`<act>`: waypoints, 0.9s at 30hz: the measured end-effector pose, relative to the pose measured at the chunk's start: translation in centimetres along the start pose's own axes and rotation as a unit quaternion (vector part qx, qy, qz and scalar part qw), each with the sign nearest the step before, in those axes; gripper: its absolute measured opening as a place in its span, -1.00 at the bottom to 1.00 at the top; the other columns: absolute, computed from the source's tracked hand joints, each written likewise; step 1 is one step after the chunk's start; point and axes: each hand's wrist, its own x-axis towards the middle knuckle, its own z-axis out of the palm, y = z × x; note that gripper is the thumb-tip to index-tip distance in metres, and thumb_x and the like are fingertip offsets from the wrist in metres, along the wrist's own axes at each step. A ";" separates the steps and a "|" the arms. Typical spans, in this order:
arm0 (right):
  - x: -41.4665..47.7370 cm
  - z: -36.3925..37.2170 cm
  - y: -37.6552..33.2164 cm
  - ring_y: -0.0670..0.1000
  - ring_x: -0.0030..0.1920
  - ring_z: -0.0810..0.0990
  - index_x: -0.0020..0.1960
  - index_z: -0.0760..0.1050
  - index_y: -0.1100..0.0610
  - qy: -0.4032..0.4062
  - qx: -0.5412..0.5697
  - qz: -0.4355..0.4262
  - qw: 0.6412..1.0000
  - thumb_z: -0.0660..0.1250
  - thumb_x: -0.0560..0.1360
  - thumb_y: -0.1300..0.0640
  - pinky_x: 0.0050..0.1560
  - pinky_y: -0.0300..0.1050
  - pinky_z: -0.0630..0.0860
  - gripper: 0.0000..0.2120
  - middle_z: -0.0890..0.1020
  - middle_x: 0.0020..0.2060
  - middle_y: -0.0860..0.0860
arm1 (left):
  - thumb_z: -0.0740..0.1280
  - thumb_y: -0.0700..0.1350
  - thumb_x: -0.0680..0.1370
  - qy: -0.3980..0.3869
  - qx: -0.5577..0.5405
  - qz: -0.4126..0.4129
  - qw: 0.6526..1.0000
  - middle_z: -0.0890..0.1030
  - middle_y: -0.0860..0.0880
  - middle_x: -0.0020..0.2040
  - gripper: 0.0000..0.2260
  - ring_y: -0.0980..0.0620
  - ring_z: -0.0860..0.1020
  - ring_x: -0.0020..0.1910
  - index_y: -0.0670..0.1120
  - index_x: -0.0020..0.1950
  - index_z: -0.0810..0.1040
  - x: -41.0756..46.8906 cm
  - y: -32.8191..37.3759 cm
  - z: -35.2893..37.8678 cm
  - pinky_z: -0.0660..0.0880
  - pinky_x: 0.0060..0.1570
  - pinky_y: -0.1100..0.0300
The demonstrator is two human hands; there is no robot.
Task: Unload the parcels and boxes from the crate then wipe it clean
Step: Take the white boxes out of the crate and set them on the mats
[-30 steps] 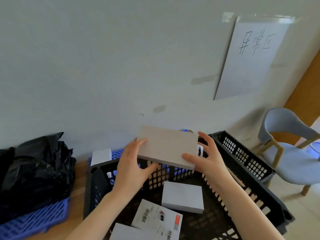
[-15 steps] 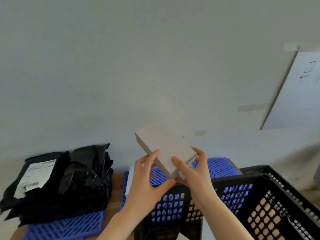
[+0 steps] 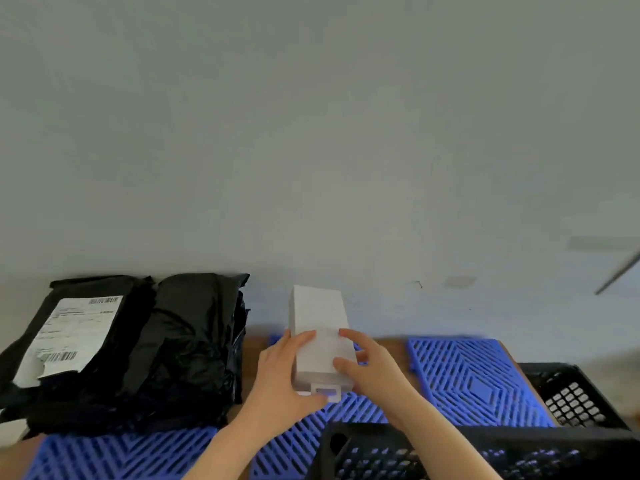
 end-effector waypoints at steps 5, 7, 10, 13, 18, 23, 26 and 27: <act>5.3 2.4 3.1 0.14 0.04 0.61 0.41 0.31 -0.06 -0.045 -0.120 0.072 0.989 0.36 0.51 0.13 0.01 0.07 0.60 -0.49 0.57 0.08 0.12 | 0.51 0.01 0.38 -0.048 -0.006 -0.062 0.997 0.39 0.22 0.25 -0.39 0.16 0.38 0.25 0.20 0.36 0.34 2.5 -5.7 1.5 0.43 0.16 0.27; 6.9 3.1 3.9 0.11 0.08 0.56 0.42 0.26 -0.05 -0.074 -0.186 0.088 0.976 0.37 0.50 0.12 0.03 0.02 0.59 -0.46 0.52 0.13 0.11 | 0.53 0.01 0.37 -0.071 -0.017 -0.077 0.994 0.39 0.26 0.24 -0.40 0.28 0.39 0.17 0.21 0.33 0.34 2.8 -7.5 2.1 0.42 0.01 0.41; 8.9 3.9 4.5 0.04 -0.14 0.52 0.41 0.17 -0.04 -0.124 -0.260 0.101 0.952 0.37 0.50 0.12 -0.27 -0.15 0.56 -0.42 0.45 -0.03 0.03 | 0.55 -0.02 0.36 -0.088 -0.021 -0.091 0.992 0.35 0.35 0.19 -0.40 0.30 0.40 0.12 0.24 0.29 0.35 3.1 -9.6 2.7 0.41 -0.07 0.50; 10.5 5.2 5.1 0.02 -0.27 0.49 0.41 0.11 -0.02 -0.160 -0.282 0.113 0.939 0.38 0.49 0.16 -0.36 -0.16 0.52 -0.38 0.40 -0.19 -0.01 | 0.55 -0.06 0.37 -0.093 -0.007 -0.100 0.991 0.34 0.33 0.18 -0.40 0.24 0.39 0.15 0.25 0.28 0.33 3.6 -11.5 3.0 0.40 -0.09 0.53; 11.9 6.4 5.4 -0.06 -0.27 0.46 0.53 -0.07 -0.06 -0.215 -0.319 0.097 0.918 0.36 0.50 0.17 -0.40 -0.30 0.38 -0.21 0.47 -0.06 0.03 | 0.49 -0.08 0.46 -0.087 0.026 -0.105 0.990 0.27 0.12 0.40 -0.42 0.09 0.32 0.34 0.18 0.37 0.29 4.4 -13.7 3.3 0.41 0.21 0.27; 12.7 6.6 5.7 0.03 -0.08 0.49 0.53 -0.34 -0.10 -0.260 -0.340 0.091 0.899 0.36 0.52 0.09 -0.19 -0.21 0.43 -0.05 0.47 0.24 0.11 | 0.48 -0.08 0.47 -0.092 0.061 -0.108 0.988 0.23 0.05 0.40 -0.40 0.05 0.36 0.28 0.09 0.40 0.23 6.1 -13.6 3.7 0.47 0.18 0.17; 12.9 6.5 5.6 0.05 0.01 0.50 0.55 -0.30 -0.10 -0.250 -0.323 0.096 0.908 0.34 0.53 0.04 -0.08 -0.17 0.43 -0.10 0.42 0.31 0.11 | 0.48 -0.12 0.46 -0.099 0.078 -0.115 0.985 0.19 0.01 0.43 -0.36 0.00 0.33 0.34 0.10 0.43 0.22 6.6 -13.1 3.9 0.43 0.22 0.18; 12.9 6.5 5.6 0.06 0.07 0.50 0.56 -0.24 -0.10 -0.237 -0.318 0.095 0.913 0.33 0.53 0.03 -0.04 -0.15 0.44 -0.14 0.37 0.35 0.10 | 0.48 -0.12 0.46 -0.100 0.081 -0.124 0.984 0.13 -0.01 0.49 -0.34 -0.04 0.27 0.42 0.11 0.45 0.21 6.6 -12.8 4.0 0.39 0.30 0.14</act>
